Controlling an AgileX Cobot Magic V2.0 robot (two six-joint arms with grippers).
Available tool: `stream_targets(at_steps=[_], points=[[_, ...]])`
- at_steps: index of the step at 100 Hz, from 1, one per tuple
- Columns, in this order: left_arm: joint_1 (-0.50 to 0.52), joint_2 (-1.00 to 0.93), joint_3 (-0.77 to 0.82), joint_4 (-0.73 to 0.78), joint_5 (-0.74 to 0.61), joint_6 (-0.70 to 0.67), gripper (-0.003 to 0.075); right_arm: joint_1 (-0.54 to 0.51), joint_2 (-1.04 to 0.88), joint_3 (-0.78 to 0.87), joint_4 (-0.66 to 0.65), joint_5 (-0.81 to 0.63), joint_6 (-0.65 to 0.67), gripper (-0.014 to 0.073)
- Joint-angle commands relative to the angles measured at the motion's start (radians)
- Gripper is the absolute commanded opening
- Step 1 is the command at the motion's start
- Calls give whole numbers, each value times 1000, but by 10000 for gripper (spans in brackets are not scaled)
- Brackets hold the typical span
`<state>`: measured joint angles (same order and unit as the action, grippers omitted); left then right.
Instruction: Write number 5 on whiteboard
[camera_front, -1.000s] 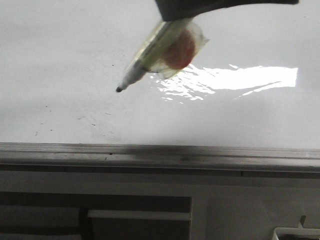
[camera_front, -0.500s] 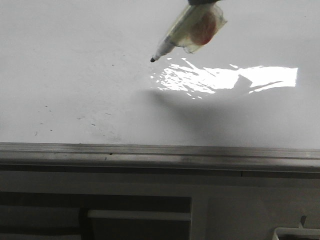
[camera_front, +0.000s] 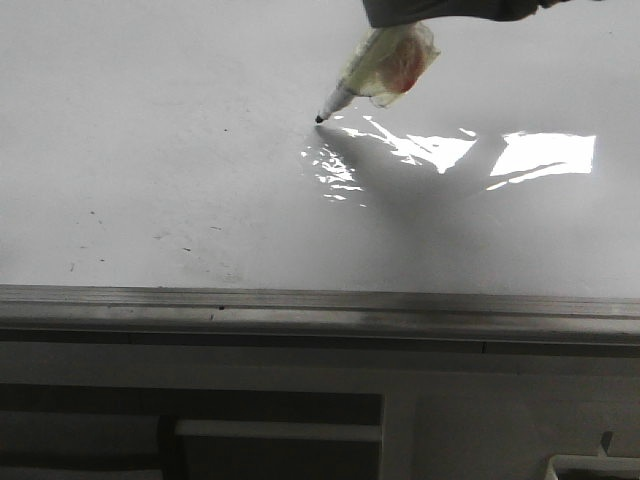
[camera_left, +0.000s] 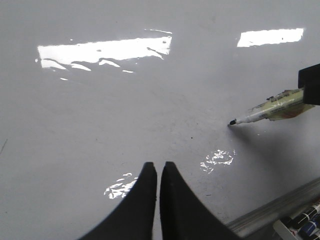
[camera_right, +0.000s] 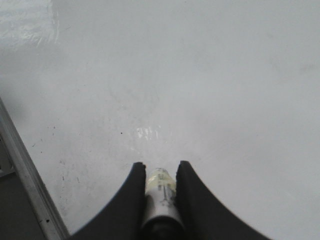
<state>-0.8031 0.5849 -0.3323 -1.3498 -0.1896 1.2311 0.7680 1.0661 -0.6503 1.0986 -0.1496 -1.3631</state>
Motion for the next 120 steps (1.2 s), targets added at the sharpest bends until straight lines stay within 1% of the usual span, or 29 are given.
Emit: stream_targets(at_steps=[1, 27, 41, 56, 79, 110, 120], points=[[-2, -1, -26, 9, -7, -12, -20, 1, -5, -38, -18, -71, -2, -63], [-2, -1, -26, 9, -6, -12, -20, 1, 34, -38, -18, -79, -4, -63], [-2, -1, -26, 9, 0, -12, -20, 1, 51, -36, -7, -46, -4, -63], [-2, -1, -26, 9, 14, -12, -20, 1, 58, -34, 13, 28, -4, -58], [-2, -1, -26, 9, 22, -12, -20, 1, 71, -3, 32, 35, -4, -58], [-2, -1, -26, 9, 22, -12, -20, 1, 57, 16, 34, -55, -4, -59], [-2, -1, -26, 9, 22, -12, -20, 1, 32, 39, 72, -81, -14, -59]])
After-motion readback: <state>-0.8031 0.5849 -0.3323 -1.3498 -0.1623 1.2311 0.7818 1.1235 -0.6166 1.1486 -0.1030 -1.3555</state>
